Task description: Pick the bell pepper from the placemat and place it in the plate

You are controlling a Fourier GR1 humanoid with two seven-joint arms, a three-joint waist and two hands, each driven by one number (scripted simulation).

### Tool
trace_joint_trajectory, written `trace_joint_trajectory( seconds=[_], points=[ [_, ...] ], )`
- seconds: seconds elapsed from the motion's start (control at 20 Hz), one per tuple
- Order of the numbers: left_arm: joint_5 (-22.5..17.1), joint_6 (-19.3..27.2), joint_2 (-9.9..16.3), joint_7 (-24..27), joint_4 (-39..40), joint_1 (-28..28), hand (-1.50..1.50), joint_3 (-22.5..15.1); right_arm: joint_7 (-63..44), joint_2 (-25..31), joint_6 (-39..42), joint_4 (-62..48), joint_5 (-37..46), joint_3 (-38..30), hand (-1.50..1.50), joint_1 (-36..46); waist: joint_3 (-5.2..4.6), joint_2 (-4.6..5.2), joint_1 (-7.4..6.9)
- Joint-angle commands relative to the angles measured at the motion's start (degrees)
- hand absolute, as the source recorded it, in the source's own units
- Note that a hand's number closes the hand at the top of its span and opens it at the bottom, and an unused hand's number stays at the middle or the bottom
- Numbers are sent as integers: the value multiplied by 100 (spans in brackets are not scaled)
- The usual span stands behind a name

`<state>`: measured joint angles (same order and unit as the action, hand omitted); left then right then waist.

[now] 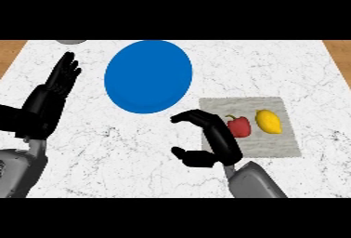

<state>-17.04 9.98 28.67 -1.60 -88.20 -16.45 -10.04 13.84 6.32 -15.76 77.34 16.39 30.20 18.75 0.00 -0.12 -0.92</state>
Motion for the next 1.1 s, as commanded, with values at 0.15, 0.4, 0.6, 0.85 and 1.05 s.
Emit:
trace_joint_trajectory(
  seconds=[0.15, 0.4, 0.6, 0.85, 1.05],
  points=[
    [161, -198, 24, 147, 30, 85, 0, 217, 1545, -157, -108, 60, -611, -664, -150, -311, 2, 12, 95],
    [252, -187, 42, -99, -104, 90, 0, 367, -11, 465, -178, 1521, 344, -451, -150, -372, -5, -20, 163],
    [239, -157, -63, 89, -91, 281, 0, 355, -1457, 1259, 279, 1861, 1096, -349, -150, -410, -25, -57, 262],
    [90, -290, 118, -166, -205, 172, 0, 505, -3194, 1979, 1559, 2042, 1620, -282, -150, 80, -33, -69, 187],
    [163, -236, 123, -312, -310, 1, 0, 497, -4457, 2147, 2769, 2438, 1628, 35, -150, 317, -23, -57, 155]
  ],
)
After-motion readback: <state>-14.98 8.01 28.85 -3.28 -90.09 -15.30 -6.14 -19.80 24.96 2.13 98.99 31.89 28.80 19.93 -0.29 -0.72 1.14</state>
